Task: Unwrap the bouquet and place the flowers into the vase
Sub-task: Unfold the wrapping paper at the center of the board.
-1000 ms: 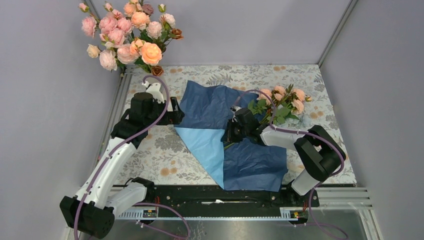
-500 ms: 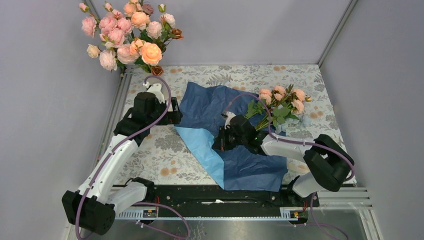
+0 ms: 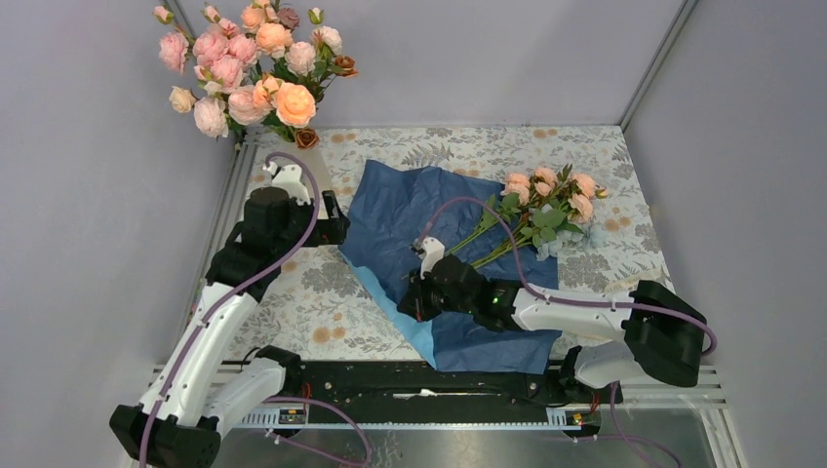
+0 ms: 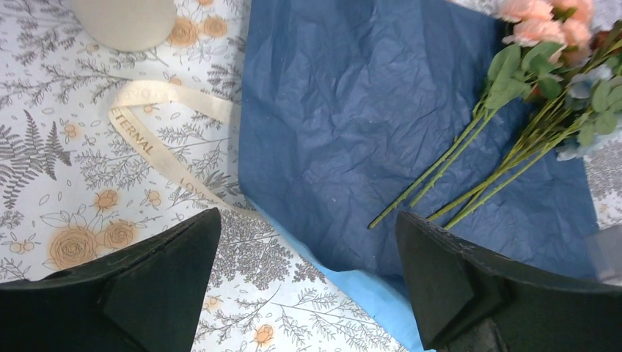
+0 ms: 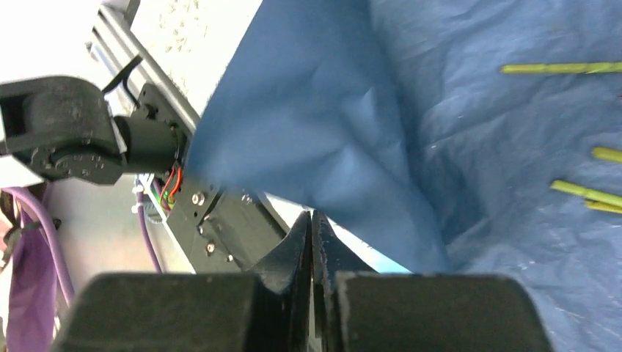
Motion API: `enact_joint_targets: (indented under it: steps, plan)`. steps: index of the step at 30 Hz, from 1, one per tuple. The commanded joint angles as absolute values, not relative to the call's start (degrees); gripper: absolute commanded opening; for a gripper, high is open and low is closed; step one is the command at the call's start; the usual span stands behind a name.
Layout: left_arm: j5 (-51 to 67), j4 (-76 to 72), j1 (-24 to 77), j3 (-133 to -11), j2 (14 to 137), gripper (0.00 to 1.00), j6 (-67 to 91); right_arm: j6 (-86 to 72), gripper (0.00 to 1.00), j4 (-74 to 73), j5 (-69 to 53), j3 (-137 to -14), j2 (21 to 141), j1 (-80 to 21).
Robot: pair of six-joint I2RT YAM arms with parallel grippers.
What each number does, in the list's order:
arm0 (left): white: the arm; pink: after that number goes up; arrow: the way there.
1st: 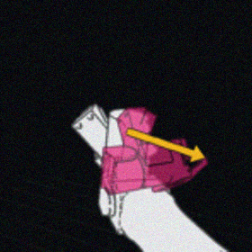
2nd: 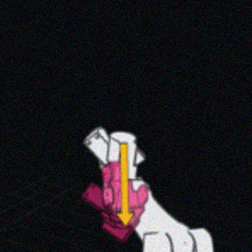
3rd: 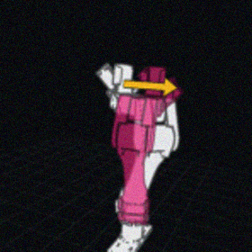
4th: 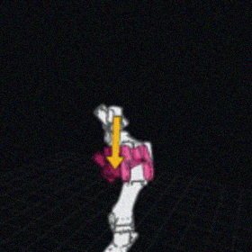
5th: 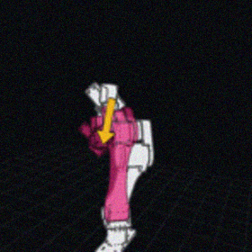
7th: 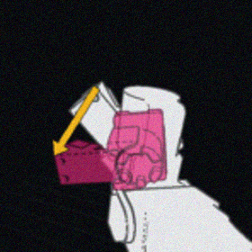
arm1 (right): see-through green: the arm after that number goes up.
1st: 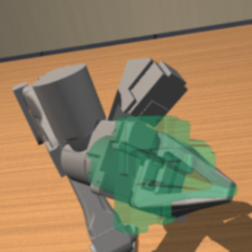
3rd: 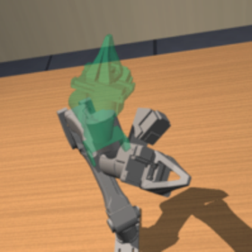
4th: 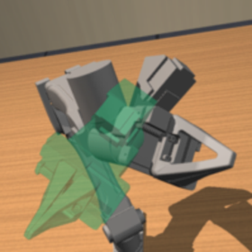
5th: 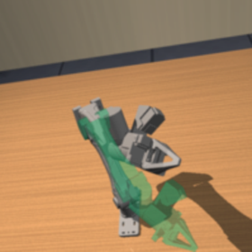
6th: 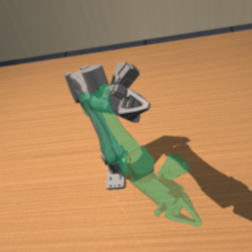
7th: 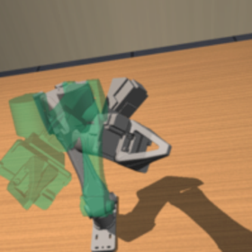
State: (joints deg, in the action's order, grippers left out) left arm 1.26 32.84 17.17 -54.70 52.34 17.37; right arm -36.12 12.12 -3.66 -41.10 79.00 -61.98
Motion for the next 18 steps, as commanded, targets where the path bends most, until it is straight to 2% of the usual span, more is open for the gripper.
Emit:
enact_joint_targets:
  steps: [1, 12, 14, 16, 17, 18]
  plan:
    - [2.2, 29.2, 16.9, -53.7, 49.5, 0.97, 17.5, -34.1, 0.0, 14.3, 4.2, -40.9, 78.0, -67.2]
    - [6.2, 27.4, 16.9, -51.9, 50.6, 0.96, 18.8, -31.3, 0.02, 16.0, 4.2, -49.5, 90.2, -76.7]
    - [6.8, 26.8, 16.9, -51.5, 50.8, 0.96, 19.1, -32.1, 0.13, 16.7, 4.8, -49.0, 87.7, -76.9]
    - [7.2, 26.7, 16.9, -51.6, 51.4, 0.96, 19.3, -33.1, 0.28, 15.6, 8.9, -46.8, 82.7, -76.9]
    - [7.4, 26.6, 16.9, -51.6, 51.7, 0.96, 19.4, -33.0, 0.39, 13.7, 11.8, -45.7, 79.7, -76.8]
    - [7.5, 26.5, 16.9, -51.7, 52.1, 0.96, 19.4, -32.5, 0.54, 11.0, 14.7, -45.0, 76.8, -76.5]
